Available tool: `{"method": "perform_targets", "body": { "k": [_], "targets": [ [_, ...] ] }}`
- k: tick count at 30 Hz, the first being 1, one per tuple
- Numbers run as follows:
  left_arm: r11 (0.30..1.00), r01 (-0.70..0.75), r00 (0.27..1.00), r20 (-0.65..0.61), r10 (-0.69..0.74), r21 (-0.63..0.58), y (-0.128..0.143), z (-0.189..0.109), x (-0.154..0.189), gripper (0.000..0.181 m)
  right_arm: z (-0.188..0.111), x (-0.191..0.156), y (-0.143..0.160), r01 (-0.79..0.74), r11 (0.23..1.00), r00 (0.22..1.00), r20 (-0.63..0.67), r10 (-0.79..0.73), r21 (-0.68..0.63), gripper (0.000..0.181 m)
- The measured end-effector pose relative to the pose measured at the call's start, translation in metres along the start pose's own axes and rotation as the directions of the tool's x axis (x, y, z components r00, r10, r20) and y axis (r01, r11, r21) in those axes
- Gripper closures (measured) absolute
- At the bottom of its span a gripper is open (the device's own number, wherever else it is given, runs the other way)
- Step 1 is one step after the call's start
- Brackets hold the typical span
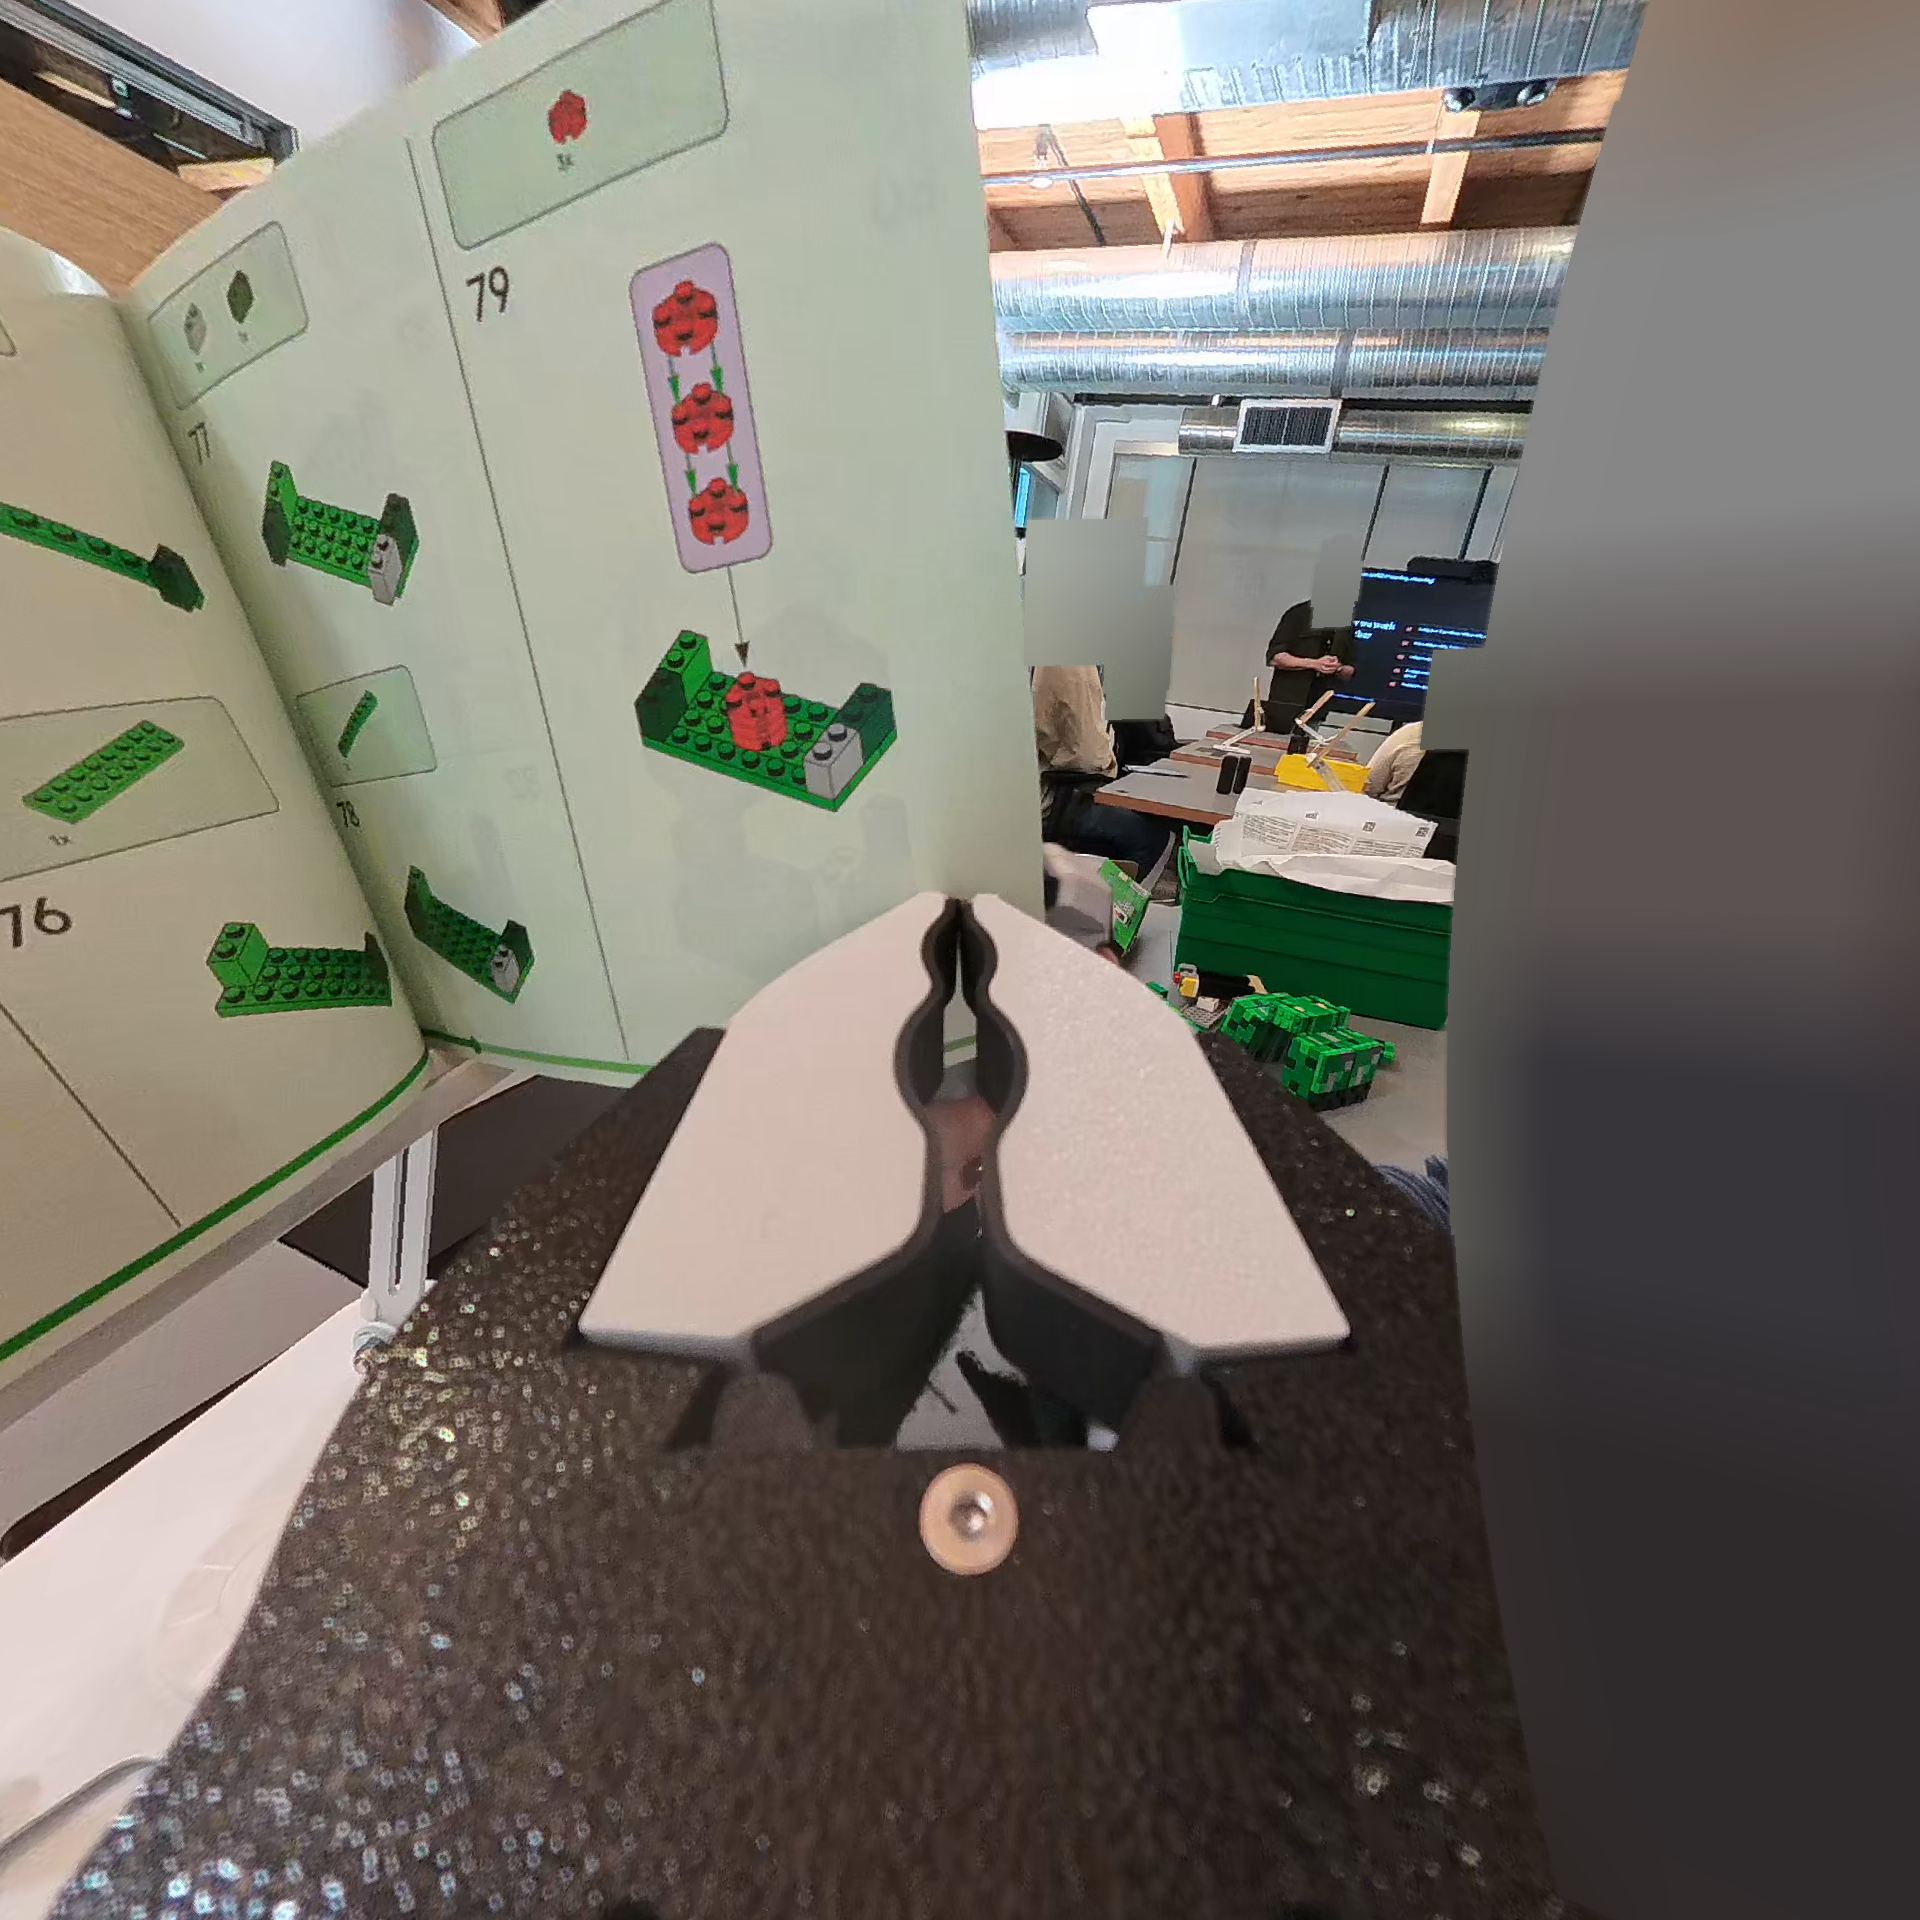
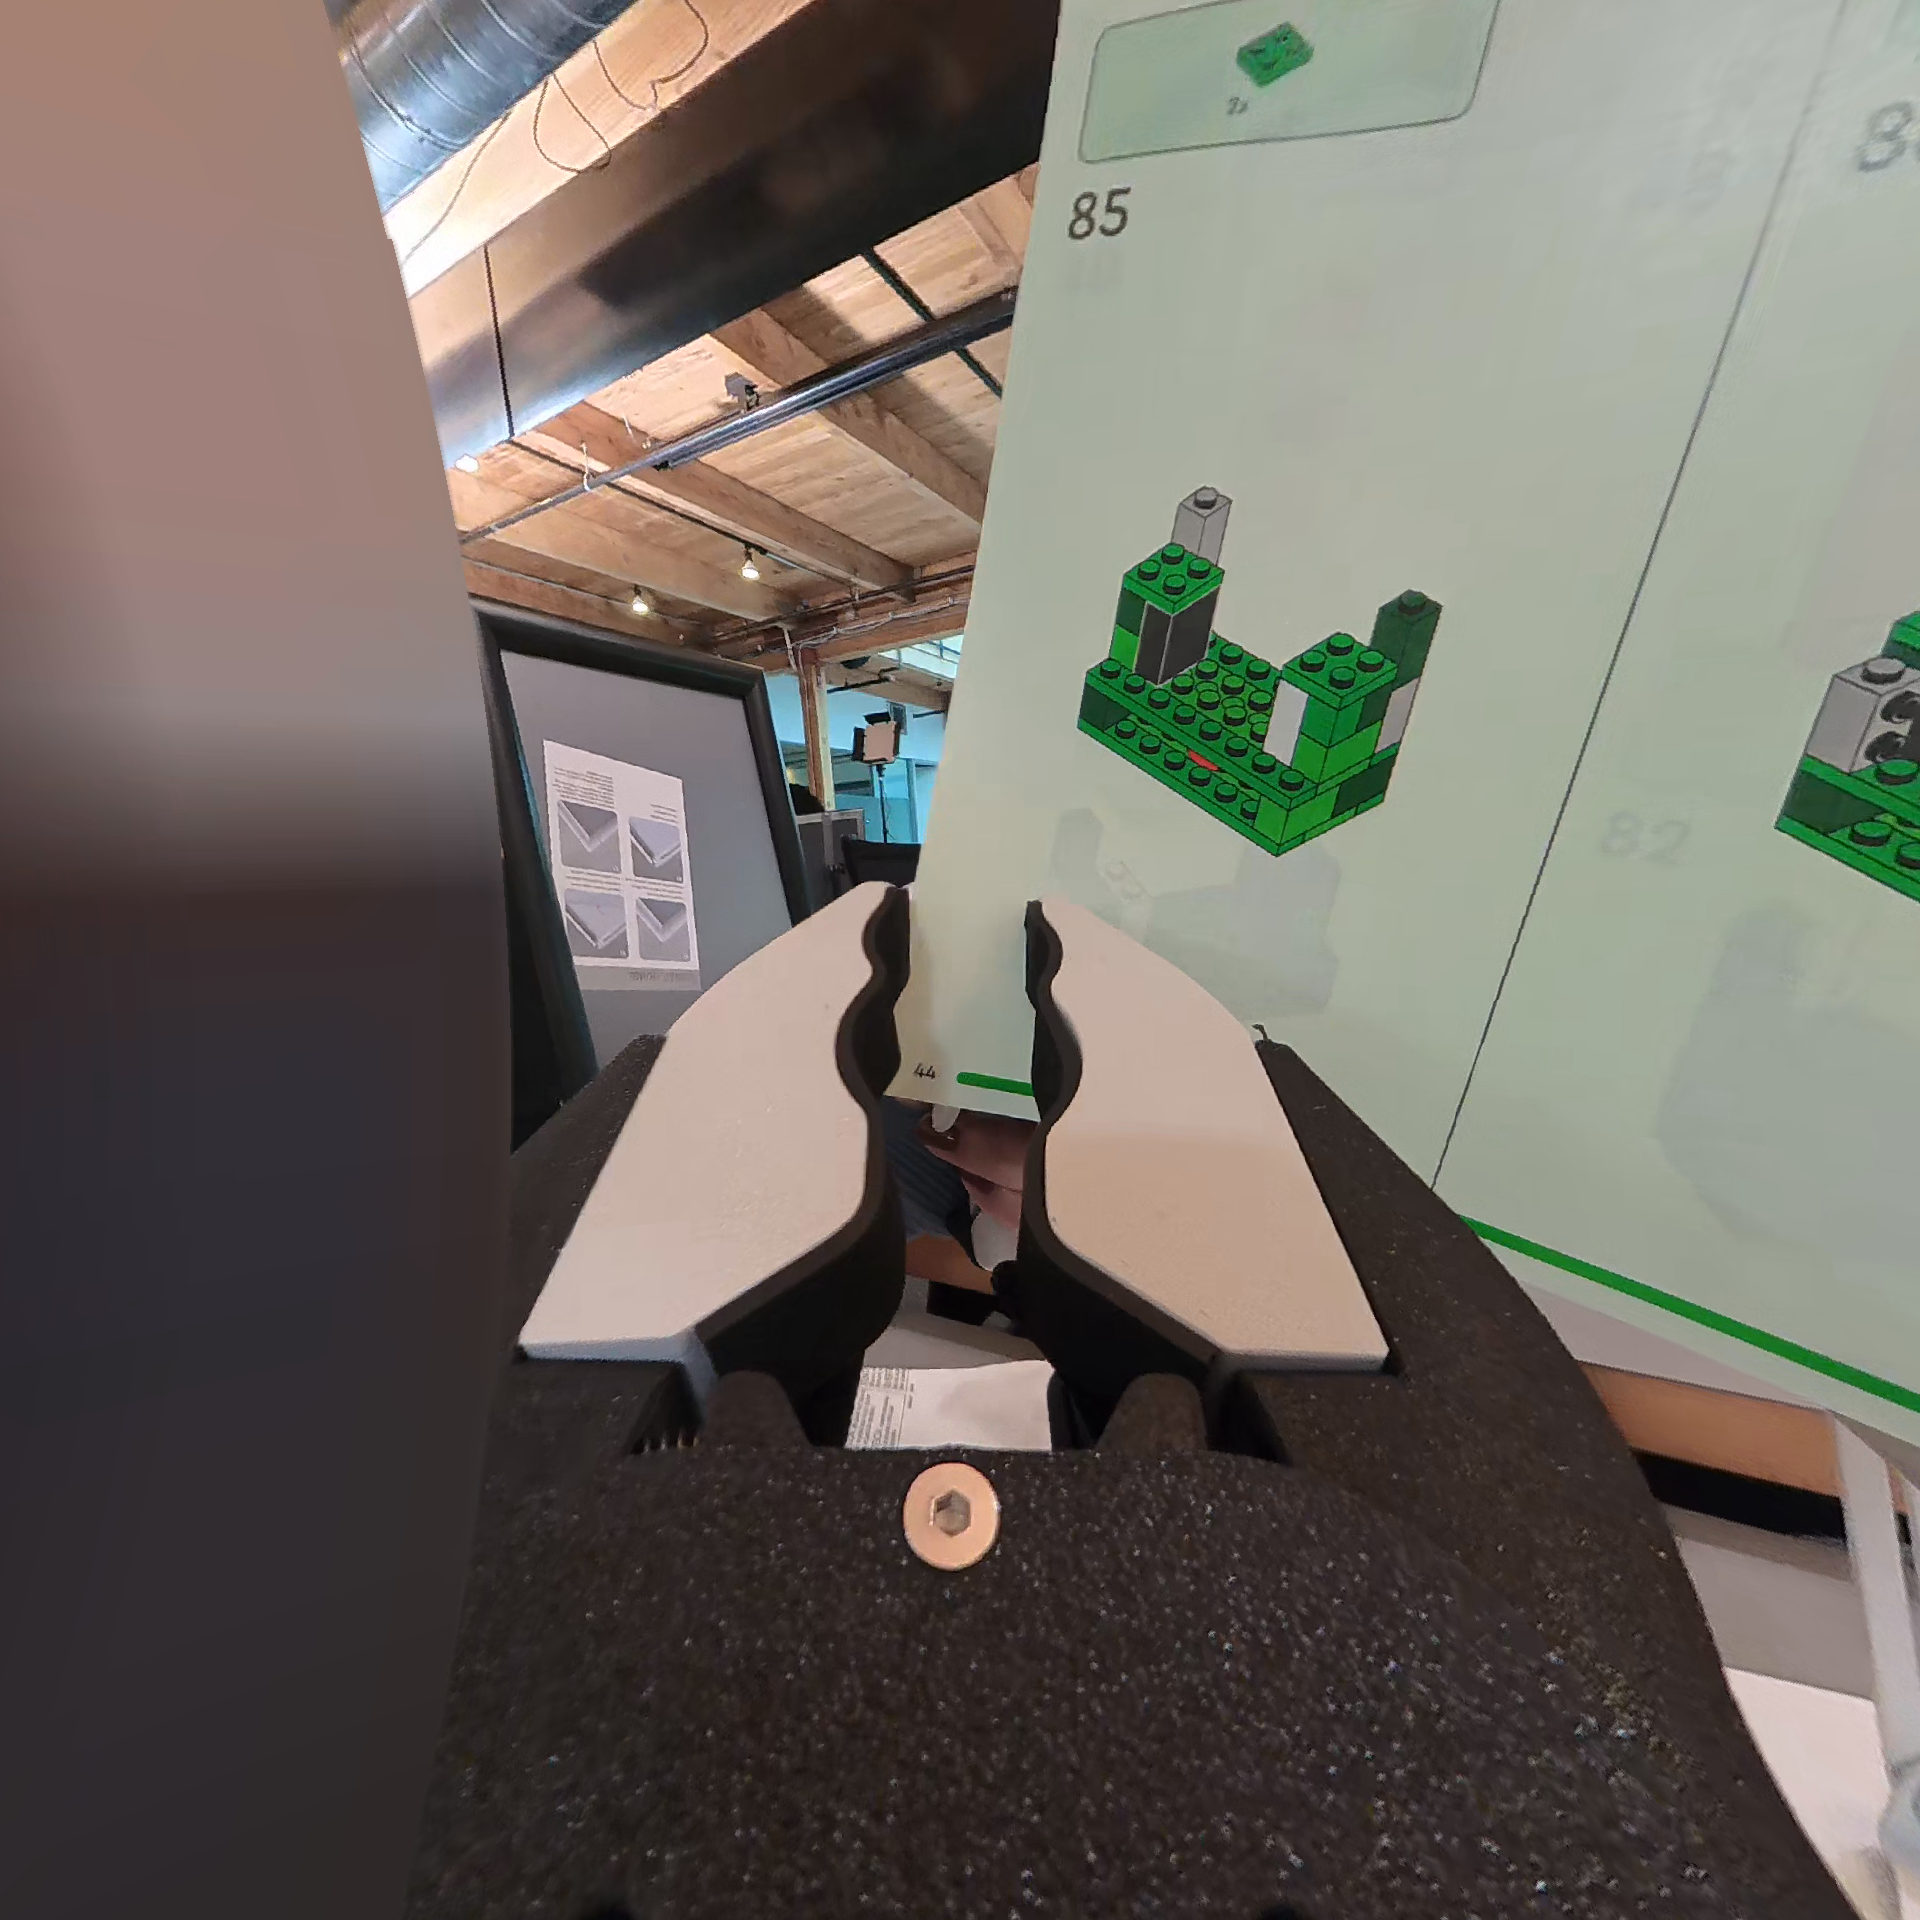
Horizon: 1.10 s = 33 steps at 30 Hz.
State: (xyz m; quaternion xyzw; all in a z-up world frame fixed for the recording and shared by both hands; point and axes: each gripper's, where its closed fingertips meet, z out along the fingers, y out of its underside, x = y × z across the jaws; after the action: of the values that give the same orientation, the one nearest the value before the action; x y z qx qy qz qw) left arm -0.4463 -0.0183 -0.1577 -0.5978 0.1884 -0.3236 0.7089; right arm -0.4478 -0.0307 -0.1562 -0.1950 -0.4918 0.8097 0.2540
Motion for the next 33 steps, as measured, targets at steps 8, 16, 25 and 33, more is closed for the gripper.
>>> {"method": "perform_targets", "body": {
  "k": [8,16,25,33],
  "targets": [
    [1.0,-0.004,1.0,0.008,0.004,-0.003,0.0002,0.0005,-0.0005,0.181,-0.0004,0.0002,-0.0016,-0.012,1.0,1.0,0.004,0.012,0.012,0.168],
    [1.0,-0.003,1.0,0.007,0.003,0.0,-0.0003,0.0006,-0.0002,0.181,-0.0001,-0.0004,-0.002,-0.012,1.0,1.0,0.009,0.012,0.015,0.167],
    [0.999,-0.039,0.999,0.026,0.039,-0.024,0.0025,0.0022,-0.0005,0.173,-0.001,0.0046,-0.0031,-0.017,1.0,0.999,-0.031,0.017,0.007,0.174],
    [0.995,-0.093,0.995,0.036,0.095,-0.046,0.0044,0.0023,0.0009,0.167,-0.0023,0.0056,-0.0026,-0.045,0.999,0.999,-0.031,0.045,-0.004,0.173]
  ]
}}
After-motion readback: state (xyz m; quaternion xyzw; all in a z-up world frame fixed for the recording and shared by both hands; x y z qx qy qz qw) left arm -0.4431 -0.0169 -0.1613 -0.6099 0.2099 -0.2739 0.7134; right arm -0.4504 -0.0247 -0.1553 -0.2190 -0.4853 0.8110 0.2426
